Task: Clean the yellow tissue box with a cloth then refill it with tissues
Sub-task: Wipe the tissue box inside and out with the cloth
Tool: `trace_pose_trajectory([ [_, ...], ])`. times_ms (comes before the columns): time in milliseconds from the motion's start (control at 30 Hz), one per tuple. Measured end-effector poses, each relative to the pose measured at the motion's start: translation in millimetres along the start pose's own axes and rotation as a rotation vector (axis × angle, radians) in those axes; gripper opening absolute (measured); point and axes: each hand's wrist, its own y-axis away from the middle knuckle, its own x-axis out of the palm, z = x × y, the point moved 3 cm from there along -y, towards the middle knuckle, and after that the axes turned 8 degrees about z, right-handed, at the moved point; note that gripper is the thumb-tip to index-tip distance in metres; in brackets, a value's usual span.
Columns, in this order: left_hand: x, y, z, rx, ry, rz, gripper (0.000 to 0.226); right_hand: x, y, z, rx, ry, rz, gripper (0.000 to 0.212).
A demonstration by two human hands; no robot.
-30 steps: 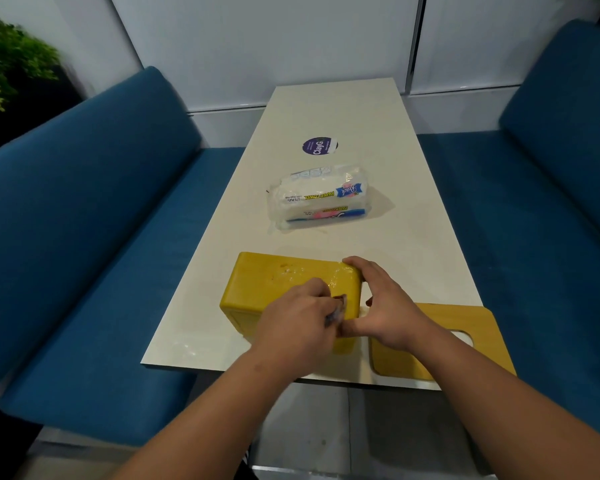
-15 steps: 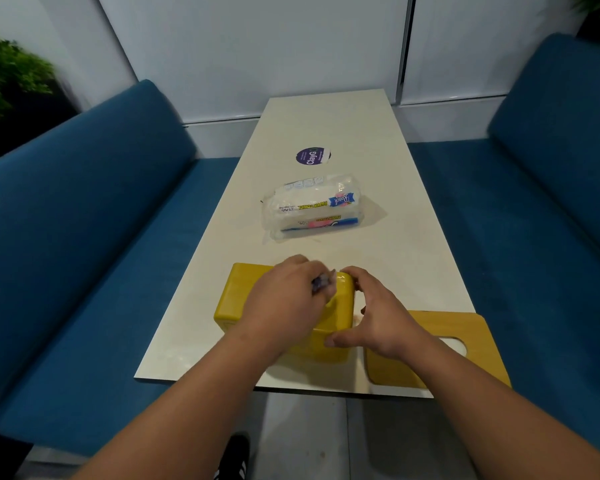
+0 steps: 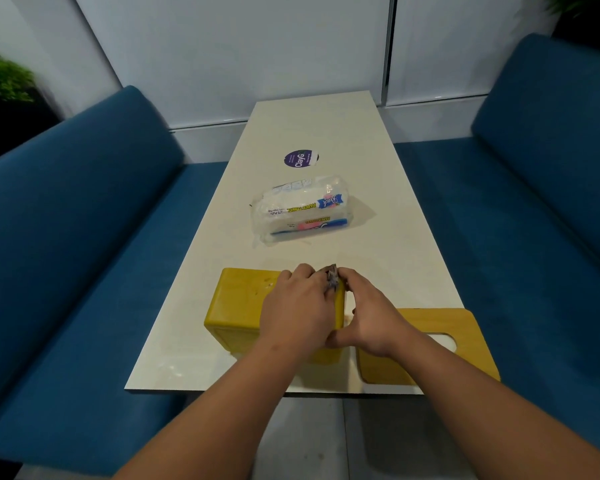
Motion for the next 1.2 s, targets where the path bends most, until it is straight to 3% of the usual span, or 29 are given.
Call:
trace_pose_trajectory([
  [133, -5.4, 3.0, 5.3, -0.047, -0.004, 0.029, 0.036, -0.7, 0.1, 0.6, -0.017, -0.003, -0.010, 0.114],
  [300, -7.5, -14.0, -1.5, -0.106, -0.001, -0.009, 0.039, -0.7, -0.5, -0.1, -0.001, 0.008, 0.000, 0.120],
  [667, -9.7, -16.5, -6.8, -0.123, -0.016, -0.033, 0.036, -1.0, -2.2, -0.8, -0.033, 0.016, -0.003, 0.110],
  [900, -5.5, 10.4, -7.9, -0.013, -0.025, 0.018, 0.033, -1.1, -1.9, -0.3, -0.051, 0.041, -0.009, 0.109],
  [1067, -3.3, -16.2, -10.7, -0.028, -0.009, -0.013, 0.033, -1.2, -2.1, 0.6, -0.066, 0.010, -0.014, 0.111],
  [1200, 1.5, -4.1, -15.8, 0.082, -0.046, 0.016, 0.034, -1.5, -2.4, 0.4, -0.091, 0.024, -0.012, 0.095],
])
